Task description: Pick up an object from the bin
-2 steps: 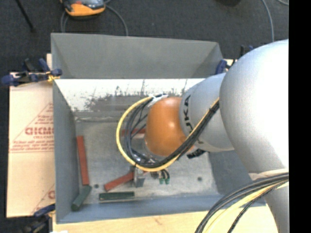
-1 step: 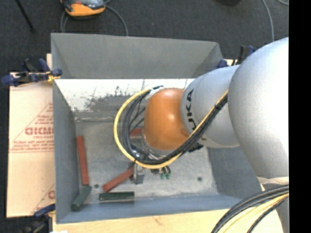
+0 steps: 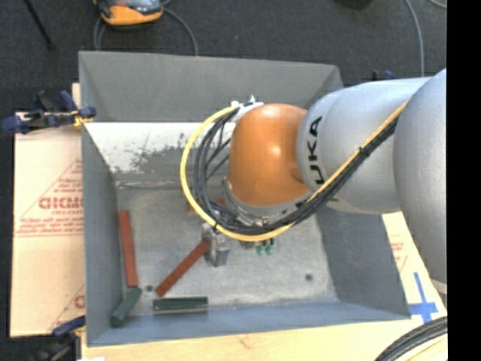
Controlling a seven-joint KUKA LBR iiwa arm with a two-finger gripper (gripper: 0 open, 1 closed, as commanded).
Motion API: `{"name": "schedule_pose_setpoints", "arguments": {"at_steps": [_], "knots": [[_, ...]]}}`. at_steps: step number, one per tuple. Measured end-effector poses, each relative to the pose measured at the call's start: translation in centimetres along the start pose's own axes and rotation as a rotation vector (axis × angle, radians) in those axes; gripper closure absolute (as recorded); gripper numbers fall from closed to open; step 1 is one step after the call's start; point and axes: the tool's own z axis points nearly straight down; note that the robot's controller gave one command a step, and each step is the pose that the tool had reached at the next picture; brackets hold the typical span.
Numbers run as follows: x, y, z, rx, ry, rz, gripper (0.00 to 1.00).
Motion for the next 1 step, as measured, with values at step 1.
{"name": "schedule_pose_setpoints", "arguments": {"at_steps": [1], "knots": [[-3.75,-0.01,-6.94,-0.001,-0.004,0.058,1.00]]}}
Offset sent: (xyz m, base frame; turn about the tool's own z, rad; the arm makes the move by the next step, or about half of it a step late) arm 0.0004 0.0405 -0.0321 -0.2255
